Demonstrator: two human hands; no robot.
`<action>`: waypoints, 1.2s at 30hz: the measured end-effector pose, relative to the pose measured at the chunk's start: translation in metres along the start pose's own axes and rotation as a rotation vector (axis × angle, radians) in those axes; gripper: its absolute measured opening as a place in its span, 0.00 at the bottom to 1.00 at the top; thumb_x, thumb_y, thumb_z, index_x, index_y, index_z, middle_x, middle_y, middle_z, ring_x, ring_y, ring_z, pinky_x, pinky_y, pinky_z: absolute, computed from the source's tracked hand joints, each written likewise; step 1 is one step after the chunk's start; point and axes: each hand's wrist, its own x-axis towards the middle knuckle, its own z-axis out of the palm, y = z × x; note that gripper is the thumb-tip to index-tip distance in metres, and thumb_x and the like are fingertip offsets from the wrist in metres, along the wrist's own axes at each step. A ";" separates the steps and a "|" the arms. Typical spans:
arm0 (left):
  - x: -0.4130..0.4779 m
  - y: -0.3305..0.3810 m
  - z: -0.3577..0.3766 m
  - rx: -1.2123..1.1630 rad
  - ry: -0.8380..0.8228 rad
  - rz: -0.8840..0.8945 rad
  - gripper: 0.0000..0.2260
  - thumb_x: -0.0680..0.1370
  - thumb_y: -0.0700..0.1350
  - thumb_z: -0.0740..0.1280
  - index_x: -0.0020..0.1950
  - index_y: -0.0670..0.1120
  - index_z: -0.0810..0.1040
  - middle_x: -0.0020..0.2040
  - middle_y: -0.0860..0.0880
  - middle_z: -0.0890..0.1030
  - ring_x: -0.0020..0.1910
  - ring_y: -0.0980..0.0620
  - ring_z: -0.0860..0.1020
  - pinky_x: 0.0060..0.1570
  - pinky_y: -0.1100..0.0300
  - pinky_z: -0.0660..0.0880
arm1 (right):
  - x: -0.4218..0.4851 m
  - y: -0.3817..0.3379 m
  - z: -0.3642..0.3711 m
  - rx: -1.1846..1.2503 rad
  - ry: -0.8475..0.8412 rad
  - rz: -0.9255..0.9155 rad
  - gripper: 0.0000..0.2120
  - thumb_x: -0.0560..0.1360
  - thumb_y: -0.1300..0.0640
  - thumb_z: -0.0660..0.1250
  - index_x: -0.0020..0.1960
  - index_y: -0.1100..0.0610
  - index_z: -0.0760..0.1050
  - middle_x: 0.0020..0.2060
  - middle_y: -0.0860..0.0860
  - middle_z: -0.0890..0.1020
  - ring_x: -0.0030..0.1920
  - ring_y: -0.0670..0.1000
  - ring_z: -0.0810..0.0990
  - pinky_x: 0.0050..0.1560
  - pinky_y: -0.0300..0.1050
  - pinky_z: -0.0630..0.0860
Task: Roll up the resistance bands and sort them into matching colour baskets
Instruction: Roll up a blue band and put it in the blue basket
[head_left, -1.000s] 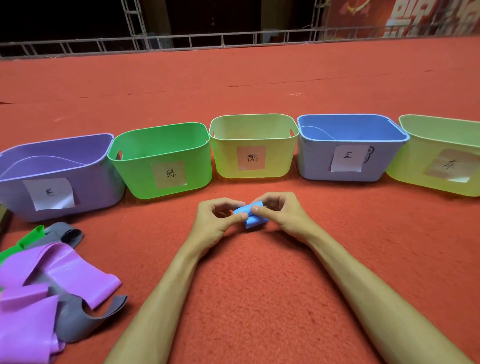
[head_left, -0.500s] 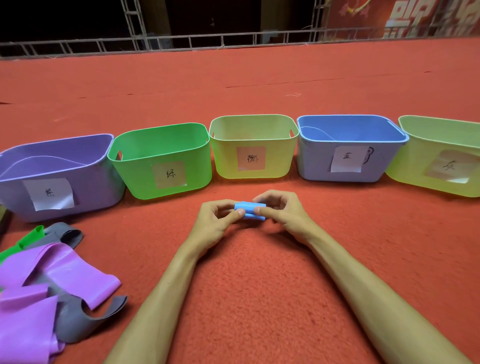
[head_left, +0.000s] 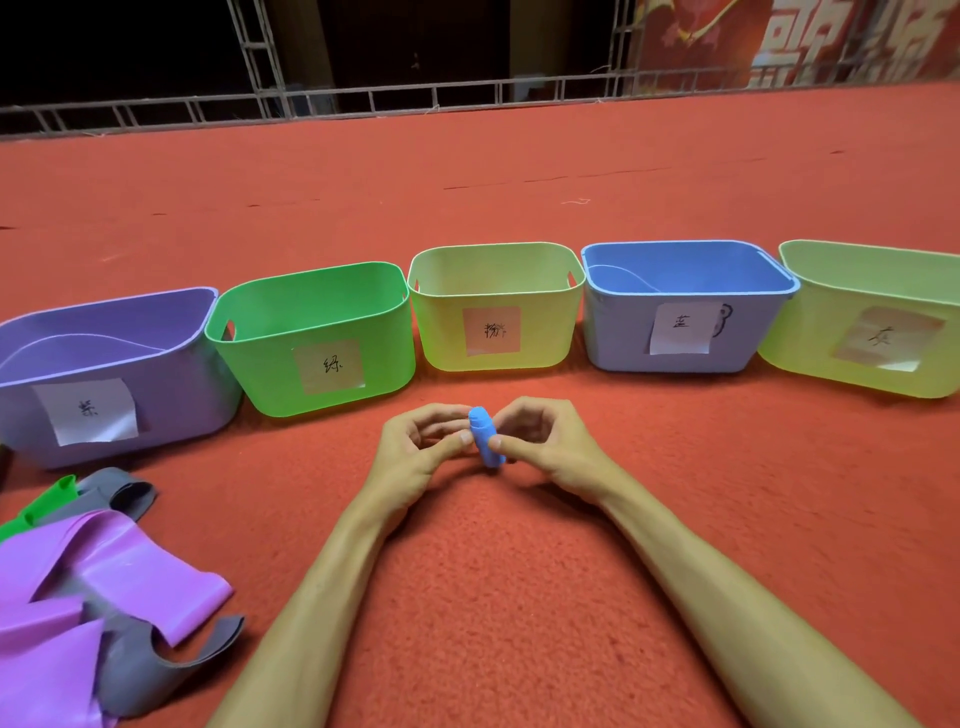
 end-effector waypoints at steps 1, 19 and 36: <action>0.000 0.001 0.001 -0.002 0.011 0.002 0.11 0.75 0.39 0.75 0.57 0.42 0.85 0.53 0.44 0.88 0.54 0.49 0.85 0.56 0.55 0.82 | 0.000 0.001 0.002 0.000 0.025 -0.006 0.08 0.73 0.64 0.76 0.50 0.65 0.81 0.44 0.59 0.87 0.42 0.53 0.84 0.48 0.50 0.80; 0.070 0.083 0.088 0.092 0.015 0.173 0.09 0.72 0.32 0.77 0.51 0.40 0.88 0.47 0.47 0.89 0.47 0.56 0.86 0.50 0.65 0.79 | 0.010 -0.087 -0.078 -0.359 0.335 -0.132 0.08 0.72 0.62 0.77 0.50 0.53 0.89 0.39 0.44 0.88 0.40 0.38 0.85 0.42 0.36 0.80; 0.305 0.091 0.280 0.698 -0.162 -0.025 0.06 0.64 0.38 0.81 0.35 0.46 0.85 0.34 0.48 0.86 0.35 0.50 0.81 0.44 0.46 0.84 | 0.147 -0.095 -0.321 -1.092 0.093 0.405 0.09 0.69 0.56 0.74 0.35 0.59 0.78 0.29 0.54 0.79 0.32 0.54 0.81 0.33 0.44 0.77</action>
